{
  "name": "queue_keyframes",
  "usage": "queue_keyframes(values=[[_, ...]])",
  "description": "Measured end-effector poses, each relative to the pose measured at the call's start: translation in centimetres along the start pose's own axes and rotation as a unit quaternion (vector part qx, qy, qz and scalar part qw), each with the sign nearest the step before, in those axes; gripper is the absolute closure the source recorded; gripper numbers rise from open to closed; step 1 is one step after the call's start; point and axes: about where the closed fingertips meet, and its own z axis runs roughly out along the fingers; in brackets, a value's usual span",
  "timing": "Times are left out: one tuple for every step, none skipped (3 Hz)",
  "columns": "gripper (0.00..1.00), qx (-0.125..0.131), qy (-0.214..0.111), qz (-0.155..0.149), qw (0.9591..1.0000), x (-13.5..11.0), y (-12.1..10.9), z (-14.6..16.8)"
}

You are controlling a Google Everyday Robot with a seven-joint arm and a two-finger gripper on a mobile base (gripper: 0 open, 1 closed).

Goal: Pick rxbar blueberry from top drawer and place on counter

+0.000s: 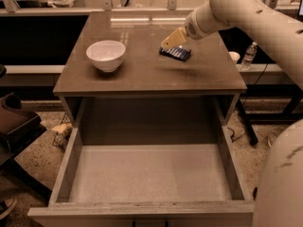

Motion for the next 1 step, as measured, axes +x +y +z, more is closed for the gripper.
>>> queue_keyframes(values=[[0.00,0.000,0.000,0.000,1.0000,0.00,0.01,0.01]])
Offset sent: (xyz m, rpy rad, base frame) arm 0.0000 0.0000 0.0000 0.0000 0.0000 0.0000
